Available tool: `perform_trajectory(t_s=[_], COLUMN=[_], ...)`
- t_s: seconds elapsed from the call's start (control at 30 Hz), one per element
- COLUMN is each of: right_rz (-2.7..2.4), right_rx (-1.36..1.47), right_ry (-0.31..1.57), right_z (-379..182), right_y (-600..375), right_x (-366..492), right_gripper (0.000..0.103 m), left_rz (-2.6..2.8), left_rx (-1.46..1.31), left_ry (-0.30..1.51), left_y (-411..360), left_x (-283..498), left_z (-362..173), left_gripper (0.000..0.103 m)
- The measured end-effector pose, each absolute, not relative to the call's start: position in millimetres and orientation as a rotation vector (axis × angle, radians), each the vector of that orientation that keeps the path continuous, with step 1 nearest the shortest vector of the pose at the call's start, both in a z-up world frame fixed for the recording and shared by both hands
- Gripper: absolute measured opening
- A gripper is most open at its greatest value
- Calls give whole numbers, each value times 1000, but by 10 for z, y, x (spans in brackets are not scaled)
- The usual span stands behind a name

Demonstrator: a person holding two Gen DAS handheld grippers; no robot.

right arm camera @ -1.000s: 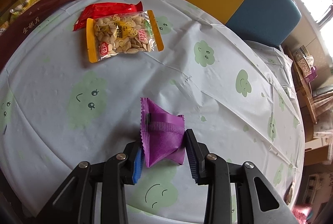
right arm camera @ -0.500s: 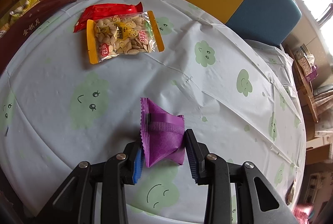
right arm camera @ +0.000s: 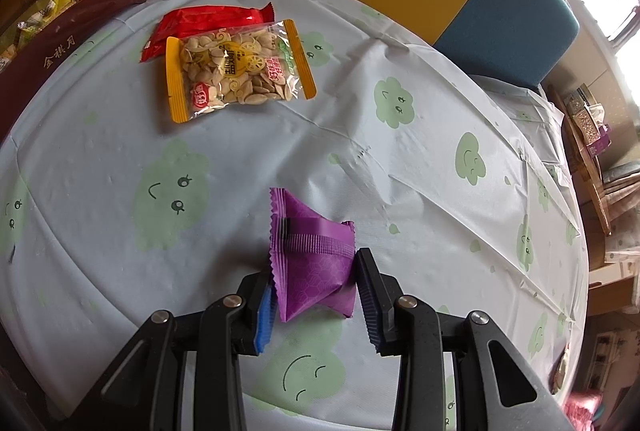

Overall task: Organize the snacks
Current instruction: 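Carry the white BA ZHEN packet into the gold tin with the left tool and release, then carry the purple packet into the gold tin with the right tool and release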

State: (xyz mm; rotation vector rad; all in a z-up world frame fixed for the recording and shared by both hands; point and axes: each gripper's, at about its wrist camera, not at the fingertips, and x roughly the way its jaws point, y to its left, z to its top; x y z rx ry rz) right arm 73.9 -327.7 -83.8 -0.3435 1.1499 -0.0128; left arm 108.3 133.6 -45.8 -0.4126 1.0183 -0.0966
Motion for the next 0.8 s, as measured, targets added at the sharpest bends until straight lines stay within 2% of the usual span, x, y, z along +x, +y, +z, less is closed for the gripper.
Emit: perform_trajectory(t_s=[0.17, 0.8], right_rz=[-13, -26], right_rx=[-345, -348], right_ry=[1150, 1147], right_z=[-840, -849], right_y=[-3276, -3257], right_x=[736, 726], right_gripper=[37, 37], left_rz=[-106, 12], left_rx=[-376, -150], left_ry=[963, 835], left_y=[1322, 1080], left_x=[1023, 634], left_z=[-307, -49], left_gripper=[41, 41])
